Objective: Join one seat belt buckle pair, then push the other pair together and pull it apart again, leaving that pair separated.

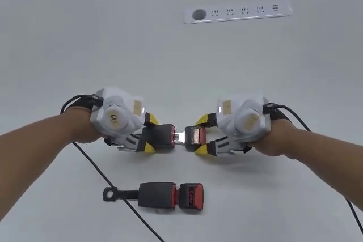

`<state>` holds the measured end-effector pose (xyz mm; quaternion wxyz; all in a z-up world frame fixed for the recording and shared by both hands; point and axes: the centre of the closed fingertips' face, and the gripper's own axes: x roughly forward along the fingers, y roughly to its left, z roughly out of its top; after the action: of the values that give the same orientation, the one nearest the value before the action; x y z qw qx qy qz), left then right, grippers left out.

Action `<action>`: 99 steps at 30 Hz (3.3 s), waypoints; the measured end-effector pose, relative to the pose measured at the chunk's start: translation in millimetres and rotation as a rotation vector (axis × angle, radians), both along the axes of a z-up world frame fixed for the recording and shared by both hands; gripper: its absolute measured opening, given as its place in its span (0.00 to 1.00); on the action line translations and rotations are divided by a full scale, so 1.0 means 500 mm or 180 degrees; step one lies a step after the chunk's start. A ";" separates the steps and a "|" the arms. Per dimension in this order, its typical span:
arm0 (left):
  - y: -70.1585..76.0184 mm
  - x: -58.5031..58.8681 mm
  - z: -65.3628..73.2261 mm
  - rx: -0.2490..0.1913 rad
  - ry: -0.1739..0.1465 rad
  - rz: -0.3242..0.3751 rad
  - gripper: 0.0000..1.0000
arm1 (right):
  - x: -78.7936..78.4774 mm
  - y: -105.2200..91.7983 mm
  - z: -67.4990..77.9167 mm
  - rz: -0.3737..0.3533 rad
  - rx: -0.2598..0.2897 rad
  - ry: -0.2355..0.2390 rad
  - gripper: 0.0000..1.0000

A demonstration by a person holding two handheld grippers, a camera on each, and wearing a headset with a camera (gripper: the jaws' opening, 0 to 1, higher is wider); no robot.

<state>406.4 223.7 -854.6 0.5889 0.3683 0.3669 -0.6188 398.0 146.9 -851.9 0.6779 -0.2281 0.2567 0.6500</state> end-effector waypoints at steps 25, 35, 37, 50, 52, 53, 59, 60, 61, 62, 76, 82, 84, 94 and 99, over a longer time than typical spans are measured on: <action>-0.003 -0.001 -0.001 0.0101 -0.0010 -0.0045 0.34 | 0.009 0.041 -0.004 -0.0119 -0.0246 0.0074 0.34; -0.002 0.000 0.000 0.0106 -0.0015 -0.0056 0.34 | 0.011 0.046 -0.004 -0.0150 -0.0396 0.0065 0.34; -0.002 0.000 0.000 0.0100 -0.0014 -0.0057 0.34 | 0.010 0.046 -0.004 -0.0147 -0.0412 0.0062 0.34; -0.002 0.001 0.001 0.0066 -0.0003 -0.0038 0.34 | 0.010 0.047 -0.004 -0.0137 -0.0431 0.0049 0.34; -0.002 0.001 0.001 0.0059 -0.0001 -0.0033 0.34 | 0.010 0.047 -0.004 -0.0133 -0.0421 0.0047 0.34; -0.002 0.001 0.001 0.0051 0.0001 -0.0030 0.34 | 0.010 0.047 -0.004 -0.0133 -0.0420 0.0048 0.34; -0.002 0.001 0.001 0.0048 0.0005 -0.0020 0.34 | 0.010 0.047 -0.003 -0.0130 -0.0407 0.0046 0.34; -0.002 0.001 0.001 0.0051 0.0004 -0.0020 0.34 | 0.009 0.047 -0.003 -0.0132 -0.0405 0.0047 0.34; -0.002 0.001 0.001 0.0050 0.0005 -0.0019 0.34 | 0.009 0.047 -0.003 -0.0134 -0.0404 0.0046 0.34; -0.002 0.001 0.001 0.0048 0.0005 -0.0017 0.34 | 0.009 0.047 -0.003 -0.0135 -0.0403 0.0045 0.34; 0.001 0.002 0.003 -0.0121 0.0053 0.0057 0.34 | 0.009 0.045 -0.002 -0.0187 -0.0219 0.0044 0.34; 0.005 0.004 0.003 -0.0287 0.0060 0.0160 0.35 | 0.008 0.034 -0.002 -0.0224 -0.0146 0.0039 0.35; 0.002 0.004 0.004 -0.0296 0.0064 0.0154 0.35 | 0.006 0.029 -0.002 -0.0236 -0.0132 0.0037 0.35; -0.004 0.001 0.008 -0.0361 0.0090 0.0207 0.35 | 0.002 0.014 0.000 -0.0240 -0.0077 0.0003 0.35; -0.005 -0.001 0.011 -0.0380 0.0095 0.0230 0.35 | 0.002 -0.002 -0.002 -0.0295 -0.0066 0.0006 0.35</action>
<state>405.8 221.3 -849.3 0.6262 0.3098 0.3511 -0.6234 398.9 145.8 -852.6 0.7047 -0.2224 0.2743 0.6154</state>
